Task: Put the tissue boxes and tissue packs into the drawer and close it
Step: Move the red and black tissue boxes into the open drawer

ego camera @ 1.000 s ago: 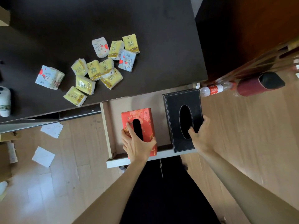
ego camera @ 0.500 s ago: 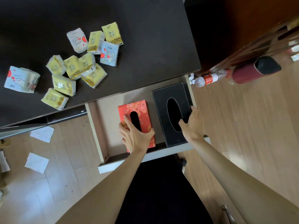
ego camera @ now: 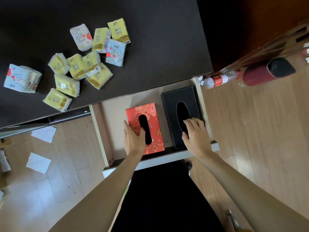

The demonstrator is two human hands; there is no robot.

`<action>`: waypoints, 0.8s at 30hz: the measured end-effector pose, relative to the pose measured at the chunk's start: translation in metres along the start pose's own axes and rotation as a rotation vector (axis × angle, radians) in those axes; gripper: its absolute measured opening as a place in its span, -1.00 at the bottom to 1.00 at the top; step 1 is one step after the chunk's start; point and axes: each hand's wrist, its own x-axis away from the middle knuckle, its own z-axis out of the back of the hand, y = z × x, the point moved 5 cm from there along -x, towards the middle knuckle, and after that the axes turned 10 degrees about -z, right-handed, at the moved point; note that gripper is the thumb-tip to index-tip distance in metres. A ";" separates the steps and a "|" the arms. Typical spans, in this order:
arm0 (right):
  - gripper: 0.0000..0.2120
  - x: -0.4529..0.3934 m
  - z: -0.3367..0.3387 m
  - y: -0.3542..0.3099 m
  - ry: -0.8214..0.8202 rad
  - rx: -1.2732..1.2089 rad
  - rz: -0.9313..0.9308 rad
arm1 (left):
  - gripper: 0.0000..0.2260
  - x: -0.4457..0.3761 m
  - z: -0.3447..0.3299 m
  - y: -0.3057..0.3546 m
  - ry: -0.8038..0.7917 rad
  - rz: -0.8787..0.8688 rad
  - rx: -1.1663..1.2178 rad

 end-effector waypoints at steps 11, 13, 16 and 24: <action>-0.69 0.027 -0.007 0.004 -0.083 0.247 0.025 | -0.58 0.013 -0.023 -0.002 -0.111 -0.065 0.067; -0.66 0.028 -0.006 0.004 -0.130 0.259 0.001 | -0.52 0.016 -0.028 0.002 -0.117 -0.048 0.066; -0.63 0.028 -0.003 0.003 -0.199 0.278 -0.010 | -0.53 0.016 -0.028 0.002 -0.121 -0.035 0.084; -0.62 -0.023 0.039 -0.017 -0.081 -0.052 -0.006 | -0.19 -0.008 -0.005 0.026 -0.104 -0.145 0.069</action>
